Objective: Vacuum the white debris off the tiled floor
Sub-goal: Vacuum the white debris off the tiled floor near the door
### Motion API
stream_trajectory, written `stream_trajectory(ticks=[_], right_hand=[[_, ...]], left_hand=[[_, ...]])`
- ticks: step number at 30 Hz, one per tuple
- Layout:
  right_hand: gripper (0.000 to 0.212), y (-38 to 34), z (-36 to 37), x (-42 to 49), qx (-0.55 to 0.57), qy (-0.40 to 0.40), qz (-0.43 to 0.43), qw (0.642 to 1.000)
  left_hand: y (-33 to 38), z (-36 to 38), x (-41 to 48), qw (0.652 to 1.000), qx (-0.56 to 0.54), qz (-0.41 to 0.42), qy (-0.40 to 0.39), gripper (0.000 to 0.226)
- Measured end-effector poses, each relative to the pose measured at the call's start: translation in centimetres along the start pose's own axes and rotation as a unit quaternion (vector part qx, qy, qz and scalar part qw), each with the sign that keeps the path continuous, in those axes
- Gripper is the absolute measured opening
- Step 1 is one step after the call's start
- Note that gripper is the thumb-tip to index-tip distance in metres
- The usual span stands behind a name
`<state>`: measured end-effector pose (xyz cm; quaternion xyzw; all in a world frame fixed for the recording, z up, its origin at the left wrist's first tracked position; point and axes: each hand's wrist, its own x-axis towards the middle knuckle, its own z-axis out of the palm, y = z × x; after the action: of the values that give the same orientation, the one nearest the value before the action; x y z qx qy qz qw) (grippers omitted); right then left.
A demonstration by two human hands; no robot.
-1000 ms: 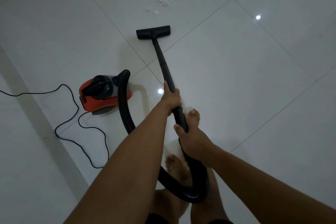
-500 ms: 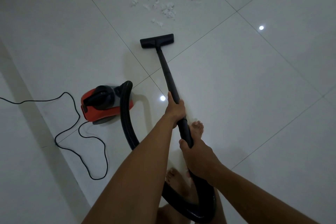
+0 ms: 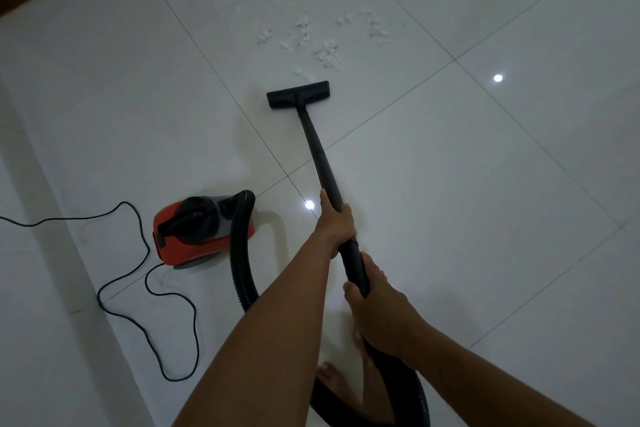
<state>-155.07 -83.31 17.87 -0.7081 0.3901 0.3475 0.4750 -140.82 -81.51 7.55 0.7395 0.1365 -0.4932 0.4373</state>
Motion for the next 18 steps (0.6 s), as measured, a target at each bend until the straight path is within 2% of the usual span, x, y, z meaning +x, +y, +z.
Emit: stream_trajectory(ticks=[7, 18], right_hand=[[0.051, -2.9, -3.1, 1.6, 0.003, 0.003, -0.049, 0.999], [0.06, -7.5, -7.2, 4.6, 0.023, -0.038, -0.058, 0.997]], left_hand=[[3.3, -0.9, 1.9, 1.0, -0.006, -0.006, 0.007, 0.071], [8.8, -2.4, 4.8, 1.0, -0.021, -0.008, 0.021, 0.072]])
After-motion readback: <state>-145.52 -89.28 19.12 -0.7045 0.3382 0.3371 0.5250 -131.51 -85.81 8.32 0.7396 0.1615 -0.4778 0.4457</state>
